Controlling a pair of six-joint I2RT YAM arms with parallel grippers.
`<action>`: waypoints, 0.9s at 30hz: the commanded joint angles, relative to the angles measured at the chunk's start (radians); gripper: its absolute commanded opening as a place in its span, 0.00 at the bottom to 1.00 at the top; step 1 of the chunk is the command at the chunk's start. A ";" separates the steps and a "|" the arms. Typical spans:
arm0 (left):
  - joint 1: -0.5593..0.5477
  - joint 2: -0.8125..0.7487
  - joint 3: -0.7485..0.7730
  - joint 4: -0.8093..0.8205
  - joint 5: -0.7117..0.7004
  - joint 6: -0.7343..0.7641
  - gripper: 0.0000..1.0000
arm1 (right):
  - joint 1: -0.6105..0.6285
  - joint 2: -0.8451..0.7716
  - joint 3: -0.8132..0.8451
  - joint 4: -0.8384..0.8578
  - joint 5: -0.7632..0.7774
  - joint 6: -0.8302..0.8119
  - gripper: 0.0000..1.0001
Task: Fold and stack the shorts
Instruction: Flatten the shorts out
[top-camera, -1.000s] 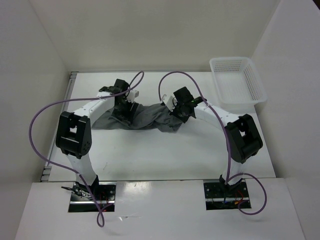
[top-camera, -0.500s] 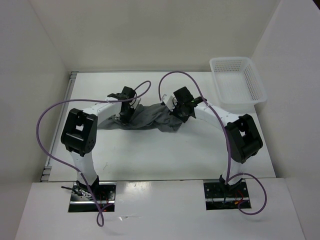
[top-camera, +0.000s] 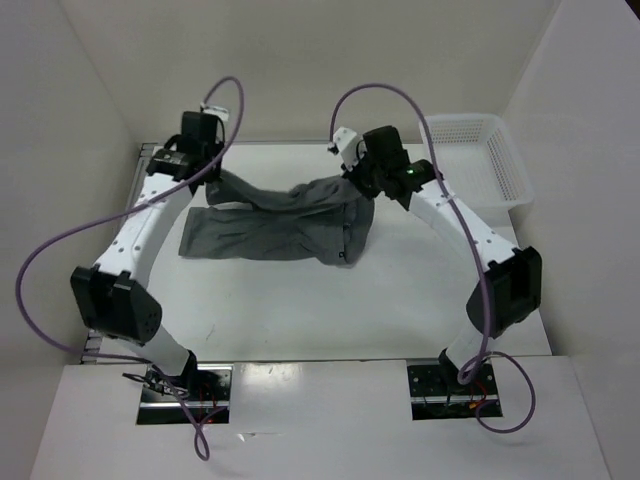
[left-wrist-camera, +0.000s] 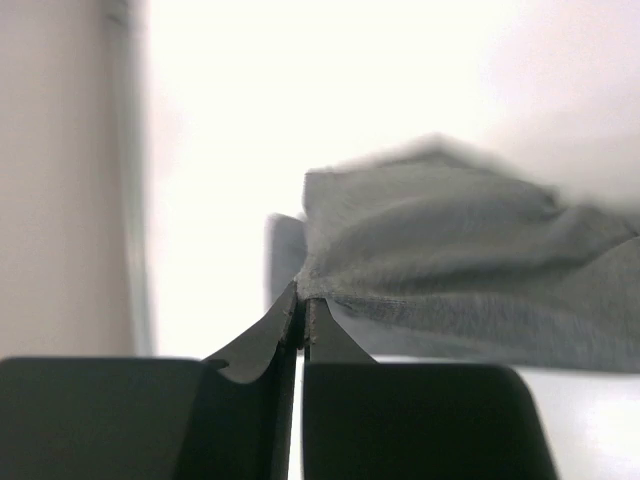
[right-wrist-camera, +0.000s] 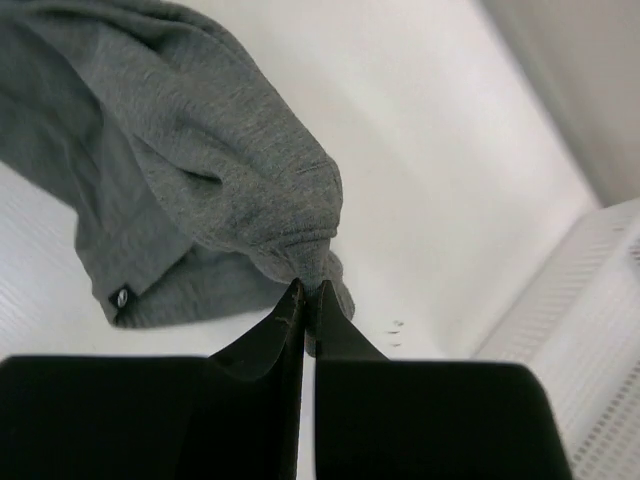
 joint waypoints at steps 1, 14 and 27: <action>0.021 -0.124 0.095 -0.027 -0.084 0.003 0.00 | -0.006 -0.131 0.142 -0.033 0.011 0.064 0.00; 0.051 -0.586 0.149 -0.011 -0.238 0.003 0.00 | -0.106 -0.392 0.338 -0.078 -0.129 0.232 0.00; 0.060 -0.489 0.184 -0.030 -0.143 0.003 0.00 | -0.154 -0.479 0.233 -0.058 -0.205 0.286 0.00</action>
